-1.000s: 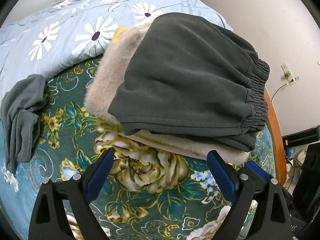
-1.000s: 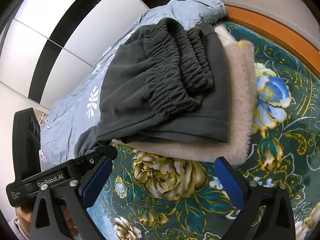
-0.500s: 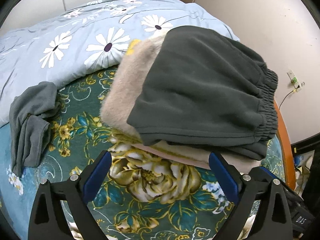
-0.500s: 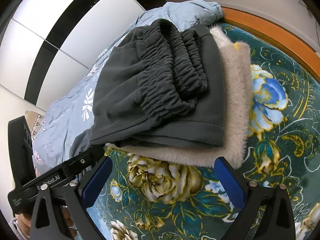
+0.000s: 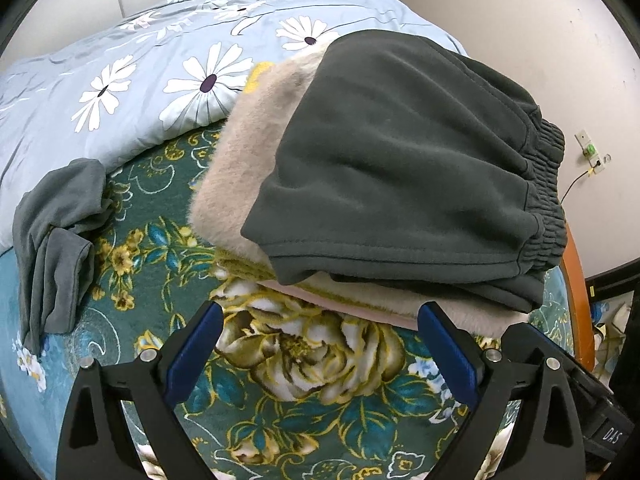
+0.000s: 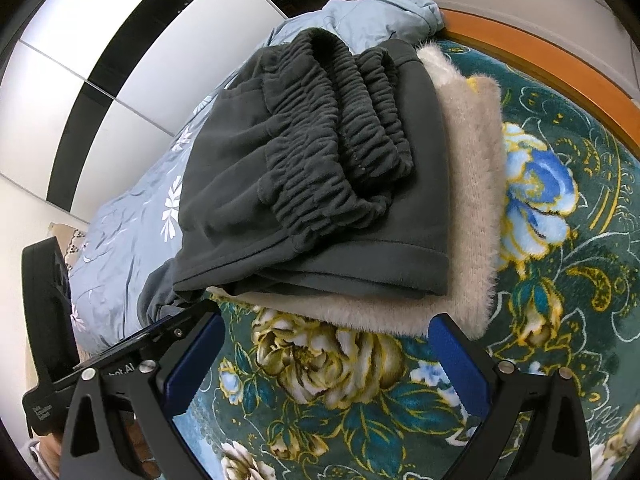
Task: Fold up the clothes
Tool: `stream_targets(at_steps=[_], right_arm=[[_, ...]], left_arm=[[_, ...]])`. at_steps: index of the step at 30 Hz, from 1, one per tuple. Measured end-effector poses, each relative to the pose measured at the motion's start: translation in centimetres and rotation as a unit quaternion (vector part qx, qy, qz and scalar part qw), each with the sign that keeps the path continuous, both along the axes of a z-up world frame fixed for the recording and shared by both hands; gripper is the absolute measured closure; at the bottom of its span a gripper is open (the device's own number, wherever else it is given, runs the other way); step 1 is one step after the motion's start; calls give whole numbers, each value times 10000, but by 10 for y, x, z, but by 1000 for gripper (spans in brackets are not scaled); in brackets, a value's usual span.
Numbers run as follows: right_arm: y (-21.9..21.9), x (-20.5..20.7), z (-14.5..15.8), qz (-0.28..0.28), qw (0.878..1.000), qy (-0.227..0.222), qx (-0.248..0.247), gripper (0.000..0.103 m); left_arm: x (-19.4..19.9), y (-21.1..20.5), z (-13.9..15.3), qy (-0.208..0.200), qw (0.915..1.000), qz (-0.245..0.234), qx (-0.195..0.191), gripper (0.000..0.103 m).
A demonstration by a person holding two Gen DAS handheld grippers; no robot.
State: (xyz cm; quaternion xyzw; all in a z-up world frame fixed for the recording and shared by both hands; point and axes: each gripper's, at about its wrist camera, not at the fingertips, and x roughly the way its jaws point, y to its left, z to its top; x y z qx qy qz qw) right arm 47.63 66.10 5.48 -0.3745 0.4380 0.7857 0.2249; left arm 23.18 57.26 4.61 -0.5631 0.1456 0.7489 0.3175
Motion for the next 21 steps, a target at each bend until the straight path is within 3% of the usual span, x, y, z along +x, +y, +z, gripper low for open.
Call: stream_targets(at_steps=[16, 21], right_arm=[[2, -7, 1, 10, 10000, 8, 19, 0], [2, -6, 4, 10, 10000, 15, 45, 0]], left_arm=[[-1, 6, 3, 53, 9999, -129, -31, 5], [1, 10, 5, -41, 9994, -306, 125, 5]])
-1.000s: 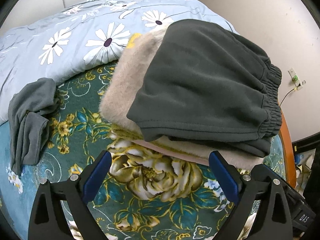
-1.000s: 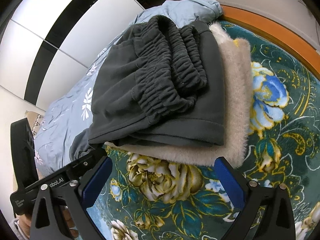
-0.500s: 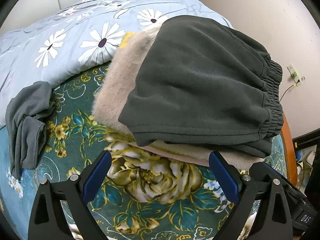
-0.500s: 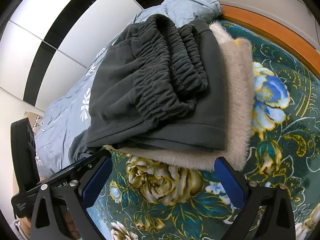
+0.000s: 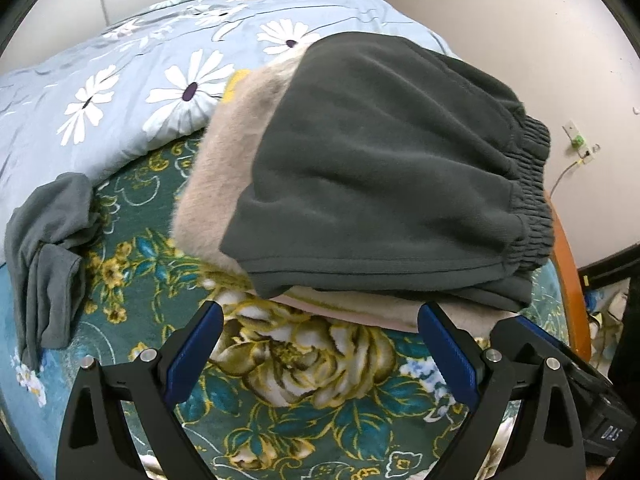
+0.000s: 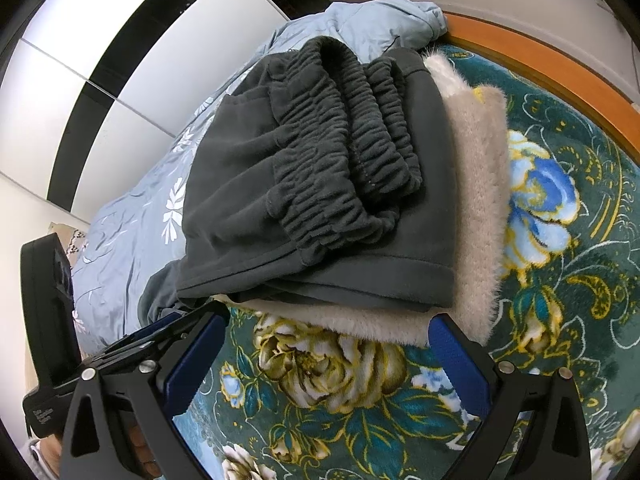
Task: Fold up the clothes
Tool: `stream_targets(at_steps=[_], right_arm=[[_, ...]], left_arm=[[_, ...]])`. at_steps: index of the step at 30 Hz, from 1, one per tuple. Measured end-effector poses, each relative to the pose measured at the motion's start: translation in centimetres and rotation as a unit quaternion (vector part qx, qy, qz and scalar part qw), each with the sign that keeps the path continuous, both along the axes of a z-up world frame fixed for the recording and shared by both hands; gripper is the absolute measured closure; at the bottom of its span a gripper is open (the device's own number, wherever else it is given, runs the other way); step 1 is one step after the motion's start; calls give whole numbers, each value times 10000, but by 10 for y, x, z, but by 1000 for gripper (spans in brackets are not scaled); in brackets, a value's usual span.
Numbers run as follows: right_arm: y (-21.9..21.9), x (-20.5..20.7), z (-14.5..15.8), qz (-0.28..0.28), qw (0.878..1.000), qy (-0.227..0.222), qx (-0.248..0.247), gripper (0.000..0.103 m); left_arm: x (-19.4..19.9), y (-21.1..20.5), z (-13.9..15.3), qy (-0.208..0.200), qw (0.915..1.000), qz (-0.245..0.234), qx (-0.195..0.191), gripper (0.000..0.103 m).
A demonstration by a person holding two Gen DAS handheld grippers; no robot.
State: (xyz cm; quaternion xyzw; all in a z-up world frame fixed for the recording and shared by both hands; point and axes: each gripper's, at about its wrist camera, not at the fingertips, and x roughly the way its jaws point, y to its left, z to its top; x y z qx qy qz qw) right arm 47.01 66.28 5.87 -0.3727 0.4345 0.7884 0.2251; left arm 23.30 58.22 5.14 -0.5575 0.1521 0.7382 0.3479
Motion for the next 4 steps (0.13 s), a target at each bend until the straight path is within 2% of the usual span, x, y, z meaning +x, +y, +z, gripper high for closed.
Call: stream_targets(at_steps=[4], right_arm=[[0, 1, 2, -15, 10000, -11, 11, 0]], left_arm=[[3, 2, 3, 62, 9999, -84, 35, 5]])
